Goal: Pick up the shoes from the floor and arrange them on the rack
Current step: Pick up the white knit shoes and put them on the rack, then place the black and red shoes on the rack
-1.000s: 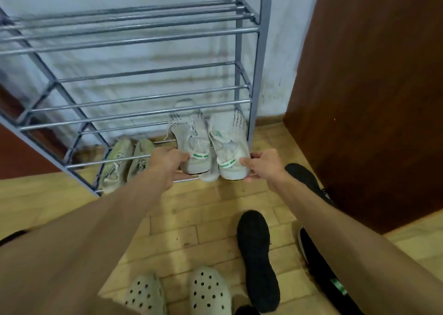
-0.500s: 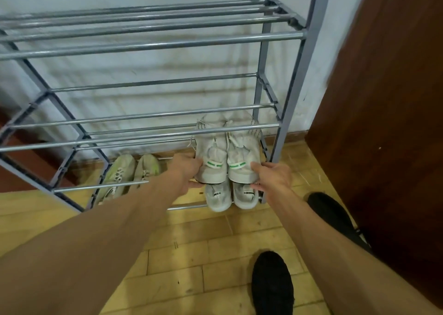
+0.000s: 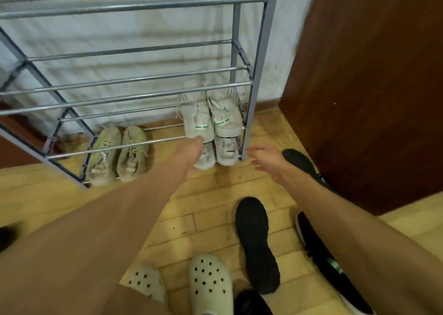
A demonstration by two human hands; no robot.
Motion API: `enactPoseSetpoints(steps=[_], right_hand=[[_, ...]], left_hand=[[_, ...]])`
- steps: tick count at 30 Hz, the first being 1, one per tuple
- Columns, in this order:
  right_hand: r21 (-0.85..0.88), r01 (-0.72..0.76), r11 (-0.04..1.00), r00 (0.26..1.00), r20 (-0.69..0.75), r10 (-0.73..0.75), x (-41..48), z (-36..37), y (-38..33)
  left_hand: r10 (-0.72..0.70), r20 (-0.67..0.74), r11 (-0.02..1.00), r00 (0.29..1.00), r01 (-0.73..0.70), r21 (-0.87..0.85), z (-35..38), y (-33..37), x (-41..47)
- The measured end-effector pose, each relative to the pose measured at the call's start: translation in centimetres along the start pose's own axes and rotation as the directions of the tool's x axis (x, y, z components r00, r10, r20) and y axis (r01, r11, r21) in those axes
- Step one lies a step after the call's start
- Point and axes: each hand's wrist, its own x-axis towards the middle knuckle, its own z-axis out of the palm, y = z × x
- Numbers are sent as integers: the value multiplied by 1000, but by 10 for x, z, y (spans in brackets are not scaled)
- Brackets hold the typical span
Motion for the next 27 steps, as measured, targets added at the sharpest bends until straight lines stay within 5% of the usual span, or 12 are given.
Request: enactPoseSetpoints(steps=[7, 17, 19, 23, 27], right_hand=[[-123, -32, 992, 998, 52, 38, -78, -44, 57], [-156, -200, 967, 979, -1, 202, -182, -54, 179], [-136, -272, 953, 961, 5, 275, -204, -45, 224], [-185, -416, 890, 906, -2, 423, -249, -32, 306], [-241, -459, 855, 868, 83, 489, -276, -7, 342]], left_hand=[[31, 204, 946, 978, -95, 311, 11, -31, -102], [132, 373, 927, 918, -248, 283, 51, -99, -215], [71, 460, 865, 885, -284, 414, 55, -130, -226], [-68, 698, 630, 713, -512, 584, 51, -157, -239], [-217, 729, 458, 649, -592, 663, 49, -169, -244]])
